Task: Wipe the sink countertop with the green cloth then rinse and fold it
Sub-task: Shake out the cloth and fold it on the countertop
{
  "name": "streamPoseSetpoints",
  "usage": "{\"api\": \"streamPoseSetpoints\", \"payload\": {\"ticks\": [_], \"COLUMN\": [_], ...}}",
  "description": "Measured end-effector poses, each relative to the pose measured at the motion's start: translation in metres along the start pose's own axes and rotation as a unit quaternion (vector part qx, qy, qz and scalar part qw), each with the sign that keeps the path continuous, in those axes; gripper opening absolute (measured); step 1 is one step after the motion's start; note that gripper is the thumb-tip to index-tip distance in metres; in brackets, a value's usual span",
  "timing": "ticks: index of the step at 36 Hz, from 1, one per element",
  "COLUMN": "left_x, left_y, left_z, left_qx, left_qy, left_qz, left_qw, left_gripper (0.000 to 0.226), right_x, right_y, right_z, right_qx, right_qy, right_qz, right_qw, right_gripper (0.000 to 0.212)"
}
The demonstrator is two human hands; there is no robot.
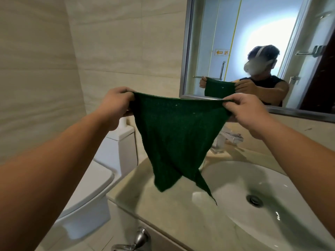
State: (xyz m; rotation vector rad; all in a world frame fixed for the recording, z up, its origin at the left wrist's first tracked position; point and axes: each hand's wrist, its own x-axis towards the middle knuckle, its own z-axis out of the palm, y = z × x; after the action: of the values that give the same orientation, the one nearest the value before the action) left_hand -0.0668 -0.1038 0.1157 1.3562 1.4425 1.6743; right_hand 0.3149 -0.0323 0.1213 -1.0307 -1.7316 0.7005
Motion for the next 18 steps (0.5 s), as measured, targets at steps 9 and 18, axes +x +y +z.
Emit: {"api": "streamPoseSetpoints", "payload": {"ticks": [9,18], "left_x": [-0.022,-0.099], "left_y": [0.03,-0.059], "left_z": [-0.031,-0.041], "left_qx": [-0.044,0.123], "left_qy": [-0.197,-0.579], "left_qz": [0.003,-0.322], "left_qw": [0.979,0.739], "left_gripper": [0.021,0.029], "right_x": [-0.016,-0.107], "right_y": [-0.038,0.013], "right_z": [-0.026,-0.001], "right_qx": [0.084,-0.069], "right_qy": [-0.175,-0.585], "right_qz": [0.005,0.247], "right_qw": [0.981,0.769], "right_gripper": [0.014,0.015]}}
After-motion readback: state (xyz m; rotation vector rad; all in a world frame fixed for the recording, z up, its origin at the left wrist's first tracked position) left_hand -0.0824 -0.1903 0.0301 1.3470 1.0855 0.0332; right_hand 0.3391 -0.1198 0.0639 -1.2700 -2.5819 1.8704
